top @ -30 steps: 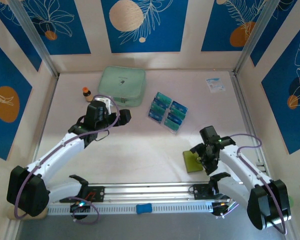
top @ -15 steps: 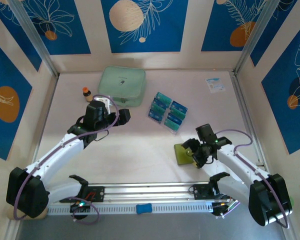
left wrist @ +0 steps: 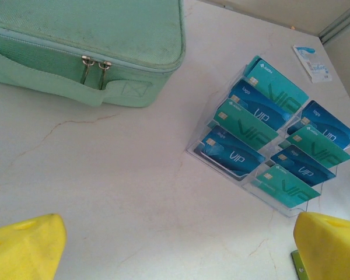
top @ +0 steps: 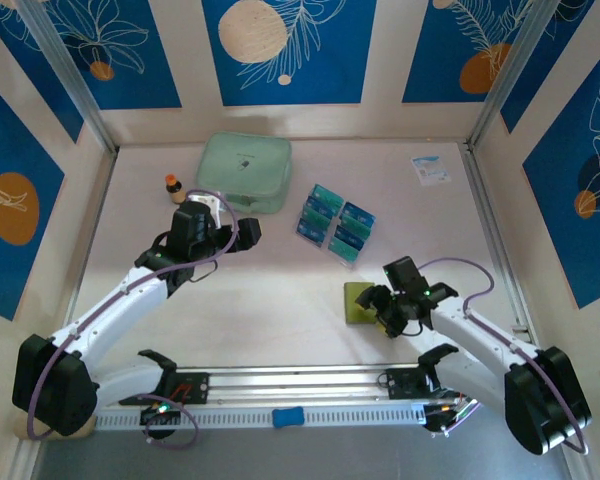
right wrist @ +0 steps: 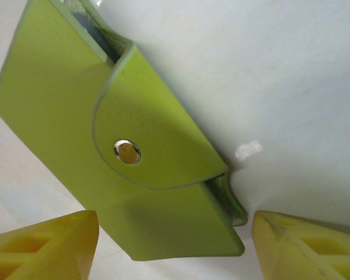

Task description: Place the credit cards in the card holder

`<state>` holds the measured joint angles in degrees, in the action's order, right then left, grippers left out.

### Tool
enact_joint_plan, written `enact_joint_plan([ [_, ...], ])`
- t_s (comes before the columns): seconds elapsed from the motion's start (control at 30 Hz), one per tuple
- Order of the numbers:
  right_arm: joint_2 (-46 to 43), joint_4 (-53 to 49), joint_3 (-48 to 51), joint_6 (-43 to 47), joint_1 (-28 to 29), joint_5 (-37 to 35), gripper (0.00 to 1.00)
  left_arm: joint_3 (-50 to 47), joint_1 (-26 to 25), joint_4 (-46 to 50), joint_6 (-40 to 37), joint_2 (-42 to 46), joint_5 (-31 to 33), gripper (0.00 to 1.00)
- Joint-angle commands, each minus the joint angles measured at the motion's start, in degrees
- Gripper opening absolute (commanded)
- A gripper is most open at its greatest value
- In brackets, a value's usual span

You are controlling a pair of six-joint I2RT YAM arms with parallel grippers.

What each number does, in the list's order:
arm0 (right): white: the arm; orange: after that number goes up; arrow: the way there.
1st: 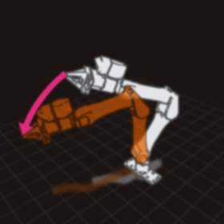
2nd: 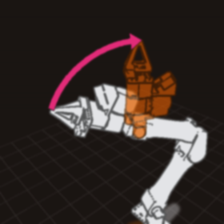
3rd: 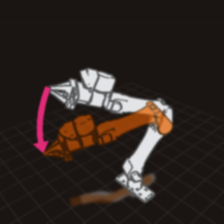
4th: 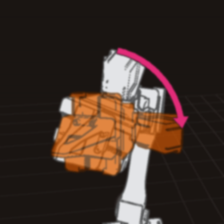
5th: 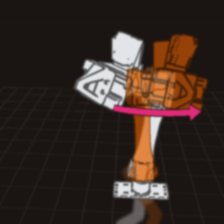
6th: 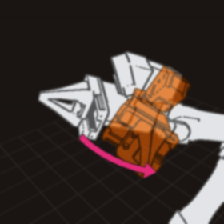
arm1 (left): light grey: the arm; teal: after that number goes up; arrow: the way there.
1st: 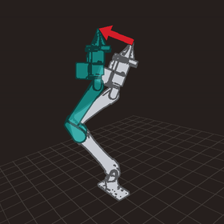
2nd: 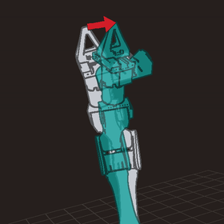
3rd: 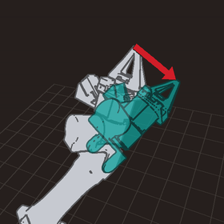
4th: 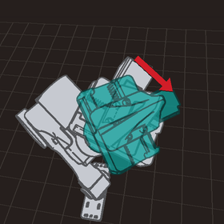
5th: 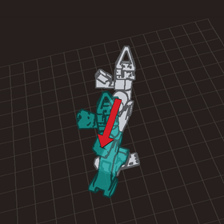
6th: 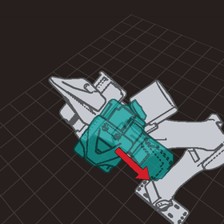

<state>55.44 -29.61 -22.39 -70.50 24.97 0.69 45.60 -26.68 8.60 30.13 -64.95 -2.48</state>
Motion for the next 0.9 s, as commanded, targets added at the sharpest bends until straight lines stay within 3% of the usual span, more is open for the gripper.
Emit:
enact_joint_plan([
  [0.0, -1.98, -0.78, 2.24, 0.29, 0.34, -0.4, 0.69, 1.85, -0.83, 0.34, -0.16, 0.36, 0.28, 1.0],
  [0.5, -8.97, -2.31, 3.32, 0.99, -1.5, 0.41, 0.4, 3.09, -2.33, 0.58, 0.15, -1.52, 0.68, 1.0],
  [0.73, -8.4, -0.7, 5.19, 0.8, -2.0, 0.37, 0.39, 3.44, -2.99, 0.66, 0.19, -1.75, 1.16, 1.0],
  [0.87, -8.48, 0.31, 6.35, 0.7, -2.38, 0.63, 0.24, 3.36, -3.12, 0.77, 0.15, -1.74, 1.33, 1.0],
])
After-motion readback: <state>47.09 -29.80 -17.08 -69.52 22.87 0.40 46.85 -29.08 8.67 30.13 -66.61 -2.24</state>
